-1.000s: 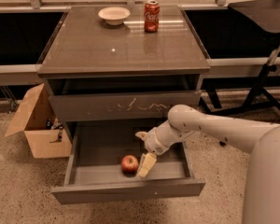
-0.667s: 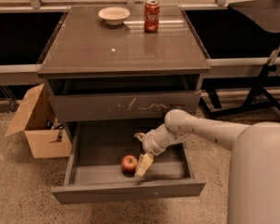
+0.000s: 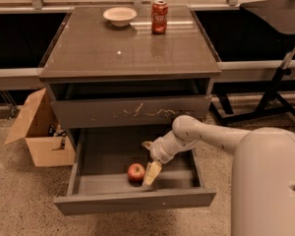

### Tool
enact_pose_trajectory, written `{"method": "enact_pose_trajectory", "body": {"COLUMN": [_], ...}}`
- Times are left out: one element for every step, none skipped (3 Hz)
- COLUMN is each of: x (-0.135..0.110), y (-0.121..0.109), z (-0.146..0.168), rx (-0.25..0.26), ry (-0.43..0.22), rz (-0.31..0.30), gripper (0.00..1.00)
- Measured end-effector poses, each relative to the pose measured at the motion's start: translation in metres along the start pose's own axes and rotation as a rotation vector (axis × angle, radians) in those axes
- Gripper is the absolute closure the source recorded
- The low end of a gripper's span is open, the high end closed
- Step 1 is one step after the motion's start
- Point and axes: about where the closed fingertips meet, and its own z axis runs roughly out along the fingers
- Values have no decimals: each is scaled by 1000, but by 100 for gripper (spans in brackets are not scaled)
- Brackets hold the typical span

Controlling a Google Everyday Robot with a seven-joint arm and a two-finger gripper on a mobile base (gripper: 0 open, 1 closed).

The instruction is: Pick apple from middle drawer and place on counter

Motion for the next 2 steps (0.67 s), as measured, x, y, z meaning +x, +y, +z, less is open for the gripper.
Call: {"method": "enact_pose_trajectory", "body": {"x": [14,26], "y": [-12,-23], "z": [12,26], "rx": [-24,-29], "ry": [16,51], "rz": [10,20], "gripper": [0,0]}}
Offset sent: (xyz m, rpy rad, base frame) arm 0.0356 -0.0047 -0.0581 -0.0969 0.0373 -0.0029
